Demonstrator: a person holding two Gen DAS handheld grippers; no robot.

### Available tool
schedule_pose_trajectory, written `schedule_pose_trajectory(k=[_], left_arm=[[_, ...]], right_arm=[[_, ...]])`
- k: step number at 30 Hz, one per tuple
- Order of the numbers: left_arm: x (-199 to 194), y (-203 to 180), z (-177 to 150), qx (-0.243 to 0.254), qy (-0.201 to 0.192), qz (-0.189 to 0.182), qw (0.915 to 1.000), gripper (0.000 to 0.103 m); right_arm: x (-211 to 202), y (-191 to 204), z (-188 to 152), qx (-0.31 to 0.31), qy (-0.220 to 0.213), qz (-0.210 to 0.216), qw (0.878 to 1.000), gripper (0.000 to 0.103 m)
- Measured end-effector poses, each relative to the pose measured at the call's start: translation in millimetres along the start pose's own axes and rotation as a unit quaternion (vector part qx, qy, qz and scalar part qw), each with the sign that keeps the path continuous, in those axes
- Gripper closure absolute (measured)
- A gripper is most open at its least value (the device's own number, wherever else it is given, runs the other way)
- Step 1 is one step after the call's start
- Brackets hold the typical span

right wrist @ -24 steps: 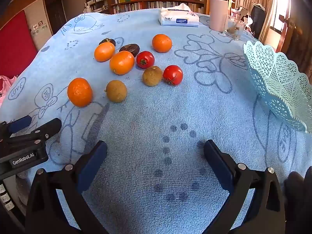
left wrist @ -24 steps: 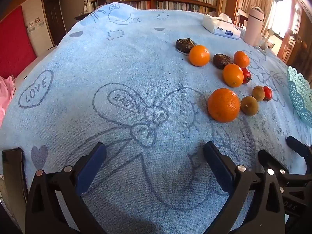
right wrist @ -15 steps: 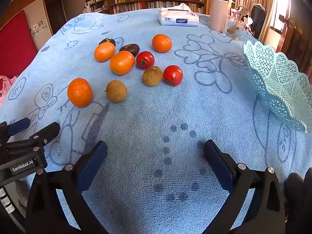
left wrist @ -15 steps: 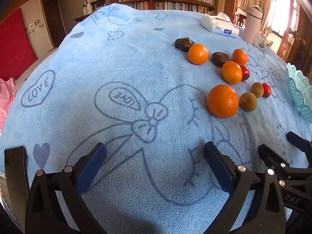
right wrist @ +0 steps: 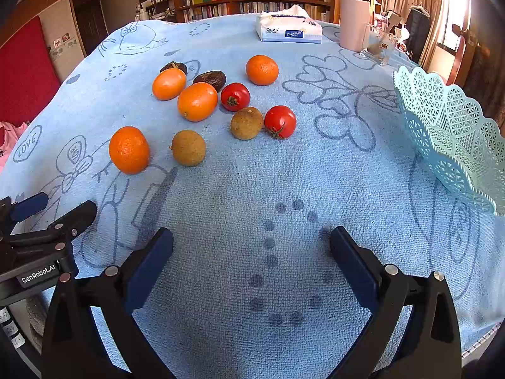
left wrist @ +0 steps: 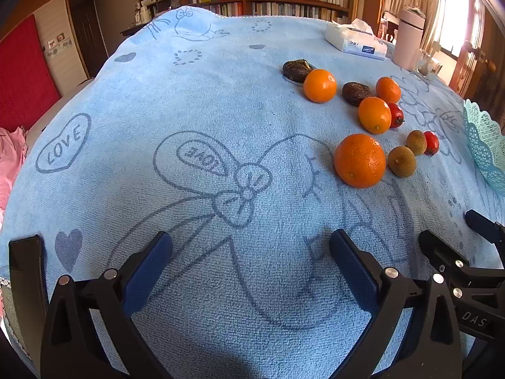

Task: Organize fruits
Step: 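Move both tools toward the fruits on the blue towel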

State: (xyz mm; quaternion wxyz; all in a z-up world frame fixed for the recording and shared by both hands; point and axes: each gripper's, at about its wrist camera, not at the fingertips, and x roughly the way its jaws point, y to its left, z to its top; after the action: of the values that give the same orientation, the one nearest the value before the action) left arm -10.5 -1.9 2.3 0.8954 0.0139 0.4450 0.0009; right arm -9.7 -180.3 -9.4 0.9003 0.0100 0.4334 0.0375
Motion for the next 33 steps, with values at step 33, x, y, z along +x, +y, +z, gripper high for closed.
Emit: schedule_pose_trajectory(k=[33], left_arm=[[-0.3,-11.1,15.0,0.014,0.019,-0.013,0.9996,0.005]], right_arm=[[10.8,-29.4,24.3,0.004,0.031,0.01,0.999,0.002]])
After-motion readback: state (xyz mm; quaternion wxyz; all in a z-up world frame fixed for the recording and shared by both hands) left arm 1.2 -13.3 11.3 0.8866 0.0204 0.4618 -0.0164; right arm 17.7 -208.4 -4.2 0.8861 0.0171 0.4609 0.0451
